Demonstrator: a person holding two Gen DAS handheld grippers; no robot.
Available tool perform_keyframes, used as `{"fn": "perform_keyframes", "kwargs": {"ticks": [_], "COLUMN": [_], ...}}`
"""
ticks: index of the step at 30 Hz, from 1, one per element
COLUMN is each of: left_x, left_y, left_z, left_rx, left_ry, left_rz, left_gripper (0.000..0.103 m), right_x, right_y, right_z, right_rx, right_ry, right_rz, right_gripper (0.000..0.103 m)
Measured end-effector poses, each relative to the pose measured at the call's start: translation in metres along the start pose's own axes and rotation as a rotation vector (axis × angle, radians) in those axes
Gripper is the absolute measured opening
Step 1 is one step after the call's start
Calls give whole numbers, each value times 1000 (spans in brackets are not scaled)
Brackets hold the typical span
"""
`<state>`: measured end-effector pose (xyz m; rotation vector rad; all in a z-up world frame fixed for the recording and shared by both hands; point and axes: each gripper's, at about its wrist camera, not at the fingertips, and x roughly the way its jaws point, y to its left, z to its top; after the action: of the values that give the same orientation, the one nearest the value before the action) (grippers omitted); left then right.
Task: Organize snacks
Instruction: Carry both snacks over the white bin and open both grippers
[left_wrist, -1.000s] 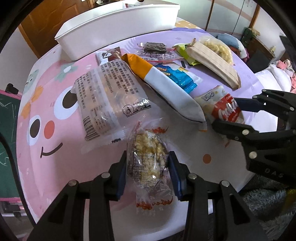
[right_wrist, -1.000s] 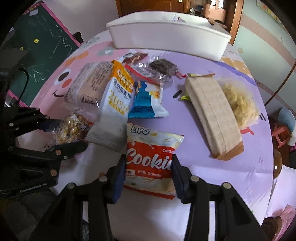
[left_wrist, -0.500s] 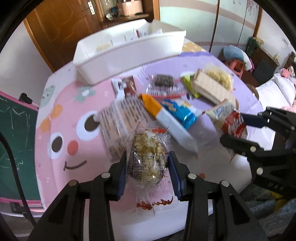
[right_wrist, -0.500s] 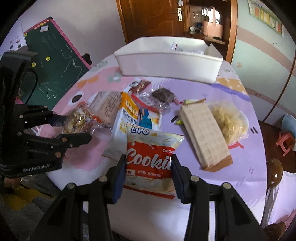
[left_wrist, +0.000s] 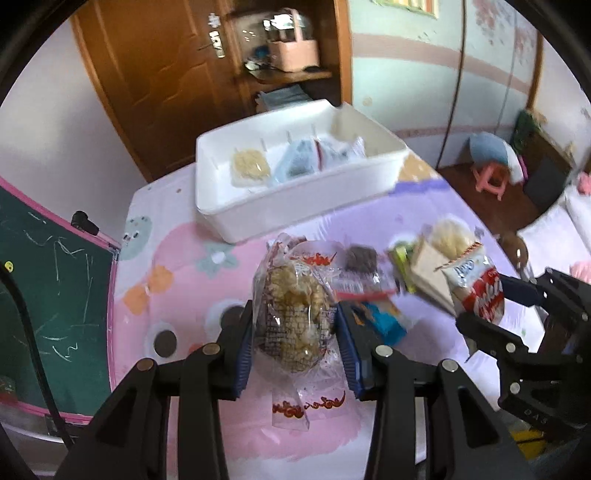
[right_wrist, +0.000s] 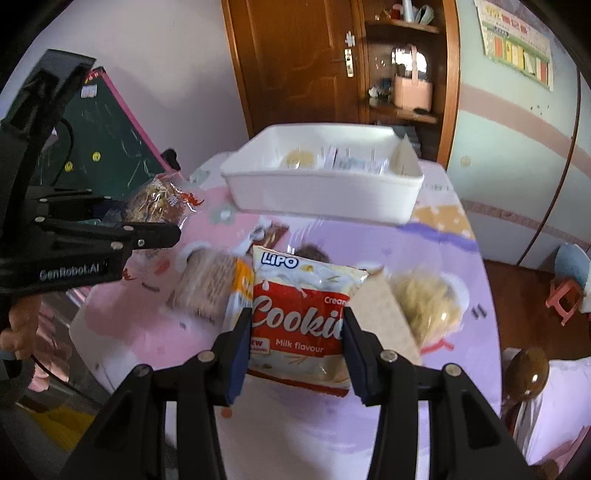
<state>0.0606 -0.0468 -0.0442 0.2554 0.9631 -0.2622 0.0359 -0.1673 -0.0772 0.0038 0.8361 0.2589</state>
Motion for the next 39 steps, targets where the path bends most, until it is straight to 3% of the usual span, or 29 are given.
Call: {"fn": "perform_keyframes", "kwargs": {"ticks": [10, 14, 21, 31, 39], "left_x": [-13, -20, -13, 41, 95], "left_y": [37, 49, 73, 101, 105], "left_z": [50, 76, 125, 187, 205], "left_rx": [-37, -45, -92, -119, -141], "left_ry": [-73, -149, -212, -156, -108], "left_rz": [52, 66, 92, 94, 91], "left_gripper": [39, 39, 40, 40, 40], "right_x": [-7, -3, 5, 46, 112], "right_y": [2, 0, -15, -36, -46], "right_z": [65, 94, 157, 239, 264], "right_rx": [-34, -28, -21, 29, 80], "right_ry": [-87, -105, -138, -137, -43], "right_rz": [-77, -100, -139, -156, -176], "right_gripper": [46, 46, 46, 46, 46]}}
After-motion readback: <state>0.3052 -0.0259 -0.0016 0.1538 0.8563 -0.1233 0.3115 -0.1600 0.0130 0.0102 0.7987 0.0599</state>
